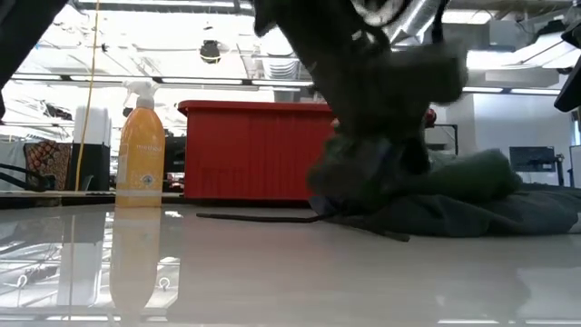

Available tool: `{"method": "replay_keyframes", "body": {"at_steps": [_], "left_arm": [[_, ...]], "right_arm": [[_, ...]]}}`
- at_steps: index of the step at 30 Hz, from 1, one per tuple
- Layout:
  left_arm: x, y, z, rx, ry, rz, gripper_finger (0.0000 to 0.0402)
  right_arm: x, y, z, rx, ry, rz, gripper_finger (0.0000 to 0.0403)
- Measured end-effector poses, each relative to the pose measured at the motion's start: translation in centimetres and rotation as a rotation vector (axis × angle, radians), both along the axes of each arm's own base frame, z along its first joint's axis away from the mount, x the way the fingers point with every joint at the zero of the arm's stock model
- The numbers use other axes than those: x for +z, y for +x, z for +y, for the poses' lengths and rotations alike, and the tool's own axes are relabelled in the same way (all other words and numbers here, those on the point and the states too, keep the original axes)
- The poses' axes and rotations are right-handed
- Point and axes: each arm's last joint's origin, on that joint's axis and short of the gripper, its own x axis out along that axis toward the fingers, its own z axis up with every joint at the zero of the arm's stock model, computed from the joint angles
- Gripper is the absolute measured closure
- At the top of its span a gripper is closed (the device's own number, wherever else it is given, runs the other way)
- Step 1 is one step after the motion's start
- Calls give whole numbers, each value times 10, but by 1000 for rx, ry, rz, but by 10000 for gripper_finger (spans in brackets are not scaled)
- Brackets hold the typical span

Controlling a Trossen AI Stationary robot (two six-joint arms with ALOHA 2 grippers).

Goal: Fold laundry
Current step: Stack the folded dark green shirt on top of the folded black shorts

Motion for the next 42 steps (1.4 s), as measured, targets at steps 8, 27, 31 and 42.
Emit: {"method": "replay_keyframes", "body": {"at_steps": [8,27,31,42], "left_arm": [[-15,6,0,77,45,-57,287],[156,-5,32,134,64,-339,399],[223,-20,65,165,75,-492,399],[332,-73,143,235,-78,-739,400]], "right_arm": [[1,2,1,-9,17,-11,182],[4,-13,30,20,280,-58,182],[7,-15,30,-3,184,-227,182],[5,31,-1,-202,1,-505,239]]}}
